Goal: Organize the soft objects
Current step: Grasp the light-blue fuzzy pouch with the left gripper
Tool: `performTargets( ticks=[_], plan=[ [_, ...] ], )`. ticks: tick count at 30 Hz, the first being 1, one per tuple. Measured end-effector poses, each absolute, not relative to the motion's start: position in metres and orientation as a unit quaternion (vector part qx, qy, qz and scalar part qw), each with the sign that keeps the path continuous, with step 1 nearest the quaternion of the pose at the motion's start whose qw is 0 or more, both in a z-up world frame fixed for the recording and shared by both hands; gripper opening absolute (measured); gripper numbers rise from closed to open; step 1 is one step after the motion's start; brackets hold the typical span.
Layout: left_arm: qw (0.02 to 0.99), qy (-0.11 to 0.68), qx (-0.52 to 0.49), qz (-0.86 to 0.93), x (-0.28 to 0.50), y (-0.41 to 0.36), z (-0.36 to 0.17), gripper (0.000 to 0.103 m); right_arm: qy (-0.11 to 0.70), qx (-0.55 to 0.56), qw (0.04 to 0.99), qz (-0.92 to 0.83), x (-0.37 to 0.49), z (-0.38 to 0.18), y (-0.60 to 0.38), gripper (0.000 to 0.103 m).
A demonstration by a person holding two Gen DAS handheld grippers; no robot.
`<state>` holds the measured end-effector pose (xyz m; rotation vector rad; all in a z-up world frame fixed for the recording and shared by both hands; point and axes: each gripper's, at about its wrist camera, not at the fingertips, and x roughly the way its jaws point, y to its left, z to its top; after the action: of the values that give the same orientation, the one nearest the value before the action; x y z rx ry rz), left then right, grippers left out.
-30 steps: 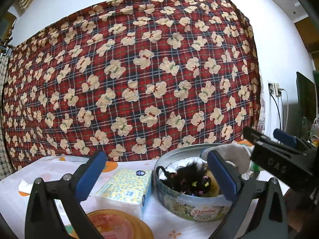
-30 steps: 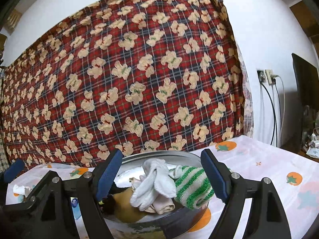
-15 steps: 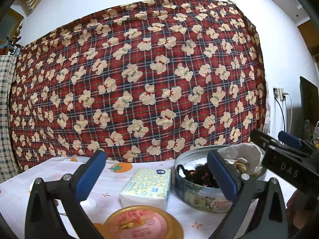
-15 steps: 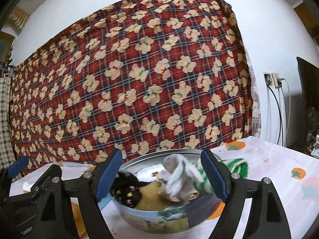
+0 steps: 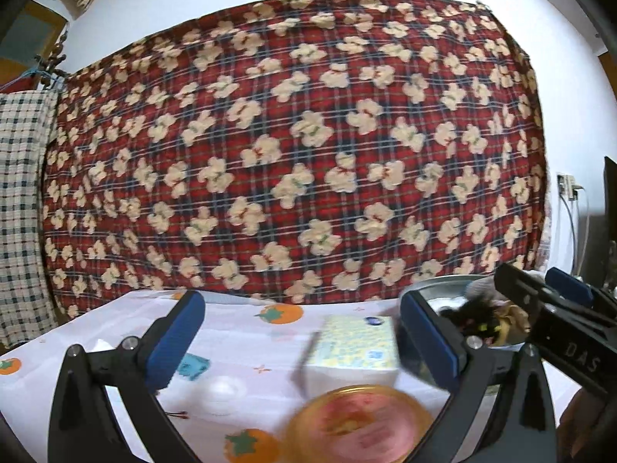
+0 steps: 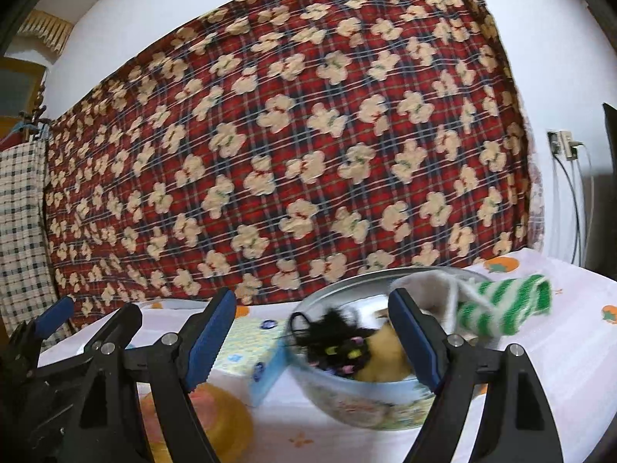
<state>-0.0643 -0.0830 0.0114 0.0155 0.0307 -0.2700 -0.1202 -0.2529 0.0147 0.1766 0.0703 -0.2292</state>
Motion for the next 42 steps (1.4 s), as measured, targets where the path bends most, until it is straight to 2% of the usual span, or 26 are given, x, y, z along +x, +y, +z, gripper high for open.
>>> performTargets(
  ticks=[14,23,27,29,35,39,40,42],
  plan=[
    [0.996,0.069,-0.004,-0.051,-0.021,0.007,0.002,0.103,0.047,0.087,0.993,-0.063,-0.091,0.014,-0.183,0.083],
    [0.977,0.205,-0.063,-0.025,0.041,0.065,-0.018,0.101,0.070,0.078,0.994,-0.031,-0.065,0.009,-0.133,0.083],
    [0.950,0.294,-0.092,-0.044,0.074,0.072,-0.037,0.084,0.092,0.079,0.992,-0.027,-0.052,0.006,-0.125,0.083],
    [0.939,0.326,-0.103,-0.048,0.084,0.074,-0.045,0.079,0.103,0.081,0.991,-0.026,-0.046,0.004,-0.123,0.083],
    [0.903,0.403,-0.129,-0.073,0.104,0.075,-0.069,0.079,0.128,0.088,0.988,-0.017,-0.034,0.000,-0.122,0.083],
    [0.905,0.405,-0.109,-0.068,0.105,0.067,-0.070,0.079,0.133,0.093,0.987,-0.018,-0.031,0.000,-0.123,0.083],
    [0.905,0.406,-0.106,-0.067,0.104,0.065,-0.070,0.077,0.134,0.094,0.986,-0.018,-0.031,0.000,-0.123,0.083],
    [0.906,0.404,-0.107,-0.071,0.103,0.066,-0.070,0.055,0.134,0.094,0.986,-0.019,-0.031,-0.001,-0.123,0.083]
  ],
)
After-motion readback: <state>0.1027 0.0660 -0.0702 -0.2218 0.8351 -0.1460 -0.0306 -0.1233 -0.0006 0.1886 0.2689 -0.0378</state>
